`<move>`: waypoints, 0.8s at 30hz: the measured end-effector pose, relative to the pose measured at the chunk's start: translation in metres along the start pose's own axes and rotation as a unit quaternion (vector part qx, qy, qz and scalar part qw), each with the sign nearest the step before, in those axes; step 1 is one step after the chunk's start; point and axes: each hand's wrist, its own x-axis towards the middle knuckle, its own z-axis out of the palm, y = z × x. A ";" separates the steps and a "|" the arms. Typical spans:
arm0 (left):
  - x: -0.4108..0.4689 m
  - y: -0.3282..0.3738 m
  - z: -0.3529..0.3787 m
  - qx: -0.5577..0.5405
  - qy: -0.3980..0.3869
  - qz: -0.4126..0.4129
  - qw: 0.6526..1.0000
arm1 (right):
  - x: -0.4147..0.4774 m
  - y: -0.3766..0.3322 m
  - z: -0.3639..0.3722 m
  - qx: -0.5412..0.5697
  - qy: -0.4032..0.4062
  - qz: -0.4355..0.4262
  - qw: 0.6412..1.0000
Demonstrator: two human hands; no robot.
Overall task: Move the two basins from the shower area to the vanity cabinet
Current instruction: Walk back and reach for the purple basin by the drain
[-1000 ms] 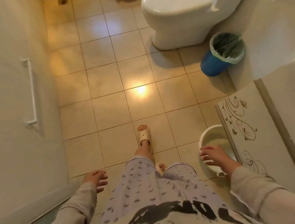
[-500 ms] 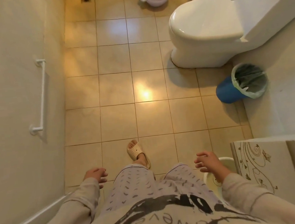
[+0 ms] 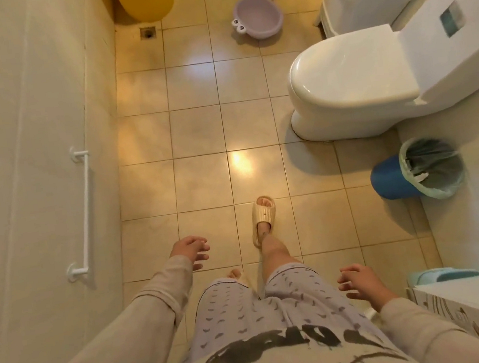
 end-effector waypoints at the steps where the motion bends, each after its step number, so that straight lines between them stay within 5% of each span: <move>1: 0.006 0.006 0.000 0.000 0.006 -0.007 1.000 | 0.007 -0.020 0.001 -0.007 -0.004 -0.007 1.000; 13: 0.060 0.072 -0.017 -0.111 0.111 -0.140 0.978 | 0.063 -0.322 -0.016 -0.109 -0.072 -0.153 0.980; 24: 0.145 0.218 -0.050 -0.128 0.110 -0.140 0.976 | 0.113 -0.442 -0.009 -0.108 -0.060 -0.122 0.985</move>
